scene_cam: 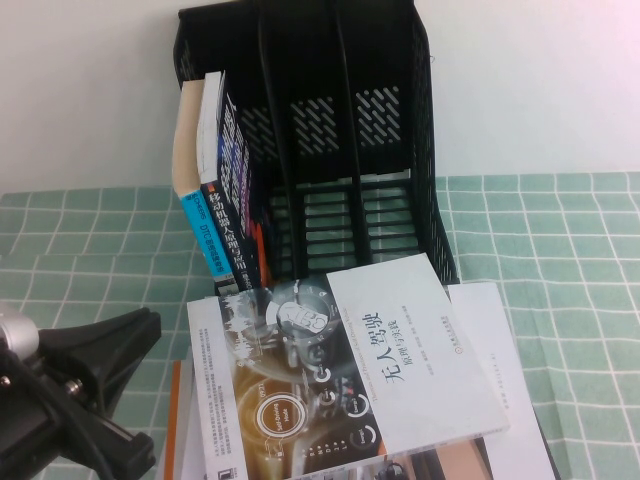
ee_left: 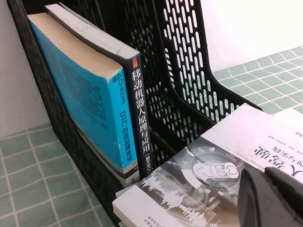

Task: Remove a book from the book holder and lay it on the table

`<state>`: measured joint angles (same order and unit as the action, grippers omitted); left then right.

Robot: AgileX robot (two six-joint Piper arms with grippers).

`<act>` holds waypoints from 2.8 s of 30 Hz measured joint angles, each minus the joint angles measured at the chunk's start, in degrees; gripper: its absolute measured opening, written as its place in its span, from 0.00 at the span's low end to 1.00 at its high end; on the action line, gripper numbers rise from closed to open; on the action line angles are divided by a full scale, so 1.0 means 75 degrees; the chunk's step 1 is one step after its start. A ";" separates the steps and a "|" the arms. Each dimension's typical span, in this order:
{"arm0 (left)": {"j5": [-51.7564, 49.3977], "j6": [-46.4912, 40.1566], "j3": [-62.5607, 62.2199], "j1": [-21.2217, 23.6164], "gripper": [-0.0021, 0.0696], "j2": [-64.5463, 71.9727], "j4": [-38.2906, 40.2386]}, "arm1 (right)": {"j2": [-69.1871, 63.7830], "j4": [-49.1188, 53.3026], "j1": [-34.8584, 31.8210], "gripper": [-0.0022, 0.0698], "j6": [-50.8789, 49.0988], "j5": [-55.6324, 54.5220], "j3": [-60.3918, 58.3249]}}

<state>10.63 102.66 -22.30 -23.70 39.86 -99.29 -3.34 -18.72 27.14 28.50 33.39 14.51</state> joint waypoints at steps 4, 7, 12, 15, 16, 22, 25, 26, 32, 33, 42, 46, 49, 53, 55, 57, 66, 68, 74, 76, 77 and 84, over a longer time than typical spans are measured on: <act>0.0000 0.0000 0.0000 0.0000 0.03 0.0000 0.0000 | 0.0000 -0.0013 0.0000 0.03 0.0000 0.0000 0.0000; 0.0000 0.0000 0.0000 0.0000 0.03 0.0000 0.0000 | 0.0000 -0.0013 0.0000 0.03 0.0000 0.0000 0.0000; 0.0000 0.0000 0.0000 0.0000 0.03 0.0000 -0.0014 | 0.0000 -0.0013 0.0000 0.03 0.0000 0.0000 0.0000; 0.0000 -0.0018 0.0000 0.0000 0.03 0.0000 -0.0014 | 0.0000 -0.0013 0.0000 0.03 0.0000 0.0000 0.0000; 0.0000 -0.0018 0.0012 0.0000 0.03 0.0000 -0.0014 | 0.0000 -0.0013 0.0000 0.03 0.0000 0.0000 0.0000; -0.0695 -0.0018 0.0567 0.0000 0.03 -0.0192 0.0618 | 0.0000 -0.0029 0.0000 0.03 0.0000 0.0000 0.0000; -0.1334 -0.0018 0.0960 0.0000 0.03 -0.0673 0.2283 | 0.0000 -0.0029 0.0000 0.03 0.0000 0.0000 0.0000; -0.1577 -0.0018 0.1046 0.0000 0.03 -0.0917 0.2807 | 0.0000 -0.0042 0.0000 0.03 0.0000 0.0000 0.0000; -0.3343 -0.0153 0.1204 0.0089 0.03 -0.2410 0.5243 | 0.0000 -0.0058 0.0000 0.03 0.0000 0.0000 0.0000; -0.3750 -0.0316 0.1204 0.0174 0.03 -0.2633 0.5684 | 0.0000 -0.0060 0.0000 0.03 0.0000 0.0000 0.0000; -0.5942 -0.3497 0.1222 0.1839 0.03 -0.3722 0.8933 | 0.0000 -0.0073 0.0000 0.03 0.0000 0.0000 0.0000; -0.4426 -0.6405 0.1411 0.2634 0.03 -0.3946 1.0368 | 0.0000 -0.0073 0.0000 0.03 0.0015 0.0000 0.0000; -0.2577 -0.8817 0.1916 0.2755 0.03 -0.4229 1.1400 | 0.0000 -0.0073 0.0000 0.03 0.0015 0.0000 0.0000; -0.0987 -1.1023 0.2689 0.2755 0.03 -0.4612 1.2493 | 0.0000 -0.0073 0.0000 0.03 0.0015 0.0000 0.0000; -0.0938 -1.1335 0.2938 0.2755 0.03 -0.4763 1.2698 | 0.0000 -0.0073 0.0000 0.03 0.0015 0.0000 0.0000; -0.1123 -1.1473 0.3069 0.2755 0.03 -0.4840 1.2910 | 0.0000 -0.0073 0.0000 0.03 0.0015 0.0000 0.0000; -0.2129 -1.1645 0.3158 0.2755 0.03 -0.4975 1.3080 | 0.0000 -0.0073 0.0000 0.03 0.0015 0.0000 0.0000; -0.2410 -1.1657 0.3158 0.2755 0.03 -0.4975 1.3094 | 0.0000 -0.0073 0.0000 0.03 0.0015 0.0000 0.0000; -0.3403 -1.1657 0.3158 0.2800 0.03 -0.4975 1.2933 | 0.0000 -0.0073 0.0000 0.03 0.0015 0.0013 0.0000; -0.3665 -1.1662 0.3158 0.2800 0.03 -0.4975 1.2843 | 0.0000 -0.0073 0.0000 0.03 0.0015 0.0013 0.0000; -0.3777 -1.1662 0.3158 0.2800 0.03 -0.4975 1.2828 | 0.0000 -0.0073 0.0000 0.03 0.0015 0.0013 0.0000; -0.3976 -1.1723 0.3158 0.2800 0.03 -0.5375 1.2709 | 0.0000 -0.0091 0.0000 0.03 0.0025 0.0013 0.0000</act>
<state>-19.19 14.74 1.38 -2.70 -0.45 -3.98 -3.34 -19.40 27.14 28.68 33.48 14.51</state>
